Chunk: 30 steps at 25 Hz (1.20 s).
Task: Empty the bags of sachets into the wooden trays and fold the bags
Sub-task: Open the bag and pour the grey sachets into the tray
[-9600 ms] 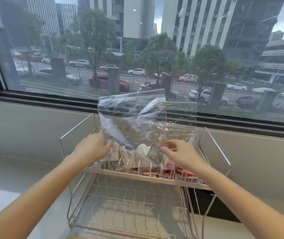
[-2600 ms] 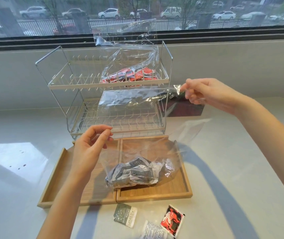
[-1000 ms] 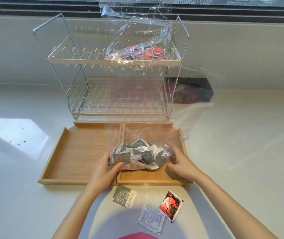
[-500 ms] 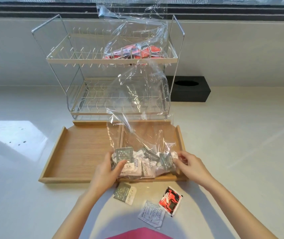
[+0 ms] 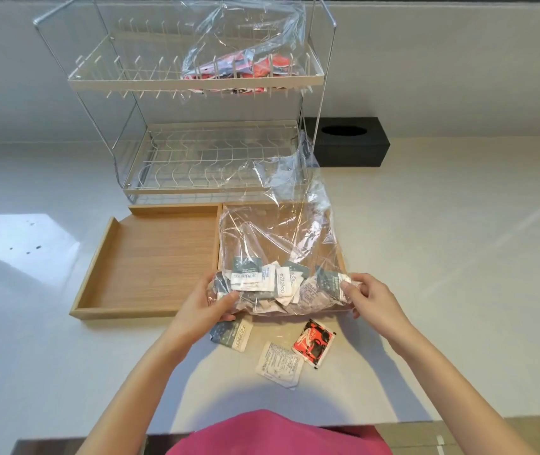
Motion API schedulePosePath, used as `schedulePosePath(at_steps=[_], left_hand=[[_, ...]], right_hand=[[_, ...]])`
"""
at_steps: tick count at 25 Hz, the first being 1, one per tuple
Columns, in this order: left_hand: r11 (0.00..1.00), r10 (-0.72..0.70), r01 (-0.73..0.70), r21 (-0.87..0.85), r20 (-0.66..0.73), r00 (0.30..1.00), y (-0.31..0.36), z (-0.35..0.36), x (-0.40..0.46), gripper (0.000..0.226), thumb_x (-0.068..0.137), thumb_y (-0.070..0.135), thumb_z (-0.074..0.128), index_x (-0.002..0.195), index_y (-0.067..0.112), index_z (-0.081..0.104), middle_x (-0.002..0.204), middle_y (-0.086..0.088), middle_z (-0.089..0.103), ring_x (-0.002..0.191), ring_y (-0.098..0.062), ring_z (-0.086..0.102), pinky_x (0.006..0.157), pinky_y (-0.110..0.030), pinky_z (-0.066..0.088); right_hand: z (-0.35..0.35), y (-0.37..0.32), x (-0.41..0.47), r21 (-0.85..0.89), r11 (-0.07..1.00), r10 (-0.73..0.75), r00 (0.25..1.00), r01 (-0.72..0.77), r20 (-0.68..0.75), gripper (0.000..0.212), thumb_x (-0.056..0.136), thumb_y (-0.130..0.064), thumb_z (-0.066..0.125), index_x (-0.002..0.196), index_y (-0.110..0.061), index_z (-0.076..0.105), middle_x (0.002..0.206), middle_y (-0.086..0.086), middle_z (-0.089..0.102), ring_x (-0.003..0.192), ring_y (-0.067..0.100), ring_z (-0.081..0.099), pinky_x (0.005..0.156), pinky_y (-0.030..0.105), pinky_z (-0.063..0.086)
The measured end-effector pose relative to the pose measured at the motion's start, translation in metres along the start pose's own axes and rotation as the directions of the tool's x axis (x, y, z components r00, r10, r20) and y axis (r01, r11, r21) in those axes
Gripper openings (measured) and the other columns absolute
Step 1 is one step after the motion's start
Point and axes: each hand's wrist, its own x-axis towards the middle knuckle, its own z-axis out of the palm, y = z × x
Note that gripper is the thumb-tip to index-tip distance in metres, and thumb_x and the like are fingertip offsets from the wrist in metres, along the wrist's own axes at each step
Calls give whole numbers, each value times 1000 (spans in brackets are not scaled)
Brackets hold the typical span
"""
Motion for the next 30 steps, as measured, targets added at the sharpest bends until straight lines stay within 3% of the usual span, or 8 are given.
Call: schedulePosePath(at_steps=[3, 6, 9, 14, 17, 21, 26, 30], left_hand=[[998, 38, -38, -49, -4, 999, -1, -3, -11, 56, 85, 12, 58, 130, 33, 30, 76, -3, 72, 71, -11, 70, 63, -15, 54], [997, 81, -81, -16, -12, 997, 1, -6, -17, 52, 85, 11, 57, 131, 25, 38, 78, -14, 68, 68, -12, 69, 65, -18, 56], [990, 134, -130, 55, -80, 988, 6, -5, -18, 47, 84, 14, 58, 128, 19, 43, 67, -1, 56, 65, -12, 66, 61, -18, 56], [957, 283, -261, 127, -206, 937, 24, -7, -15, 34, 81, 18, 62, 112, 27, 52, 43, 7, 50, 44, -2, 57, 50, -20, 52], [956, 279, -293, -27, -232, 932, 39, -10, -15, 17, 84, 16, 58, 97, 26, 61, 47, 11, 60, 46, -2, 60, 47, -14, 50], [933, 268, -306, -187, -206, 941, 59, -14, -17, 19, 90, 11, 47, 91, 21, 63, 53, 9, 65, 51, -2, 62, 51, -11, 51], [908, 375, -409, -90, -257, 891, 89, -22, -19, 23, 92, 10, 43, 88, 21, 63, 66, -2, 53, 48, -3, 60, 52, -14, 53], [872, 458, -489, -33, -296, 838, 115, -34, -15, 24, 91, 14, 46, 87, 26, 66, 54, 10, 57, 49, -2, 57, 53, -15, 53]], right_hand=[[-2, -1, -6, 93, 995, -30, 998, 34, -47, 16, 90, -19, 51, 106, -21, 49, 62, 5, 49, 53, 16, 50, 51, 16, 43], [-5, -6, -10, 163, 984, -59, 994, 73, -87, 11, 89, -15, 52, 99, -19, 54, 52, 1, 45, 41, 7, 45, 47, 15, 40], [-9, -15, -13, 222, 971, -75, 994, 92, -83, 4, 88, -15, 54, 89, -18, 57, 49, -1, 44, 36, 6, 40, 47, 22, 37], [-22, -33, -9, 354, 921, -125, 983, 165, -133, 9, 86, -14, 59, 77, -16, 60, 36, -7, 47, 33, 4, 39, 39, 13, 37], [-32, -44, -3, 471, 867, -105, 983, 164, -149, 10, 87, -14, 57, 77, -17, 59, 38, -8, 48, 34, 4, 39, 39, 13, 38], [-45, -62, 4, 545, 818, -117, 981, 182, -152, 9, 87, -16, 56, 79, -18, 58, 42, -10, 51, 37, 3, 42, 41, 13, 40], [-62, -95, 4, 524, 800, -213, 955, 292, -207, 10, 88, -18, 56, 78, -20, 57, 43, -10, 53, 40, 3, 44, 44, 13, 42], [-76, -124, 5, 501, 777, -297, 924, 380, -239, 9, 87, -19, 57, 78, -19, 59, 43, -11, 52, 40, 3, 44, 45, 13, 43]])
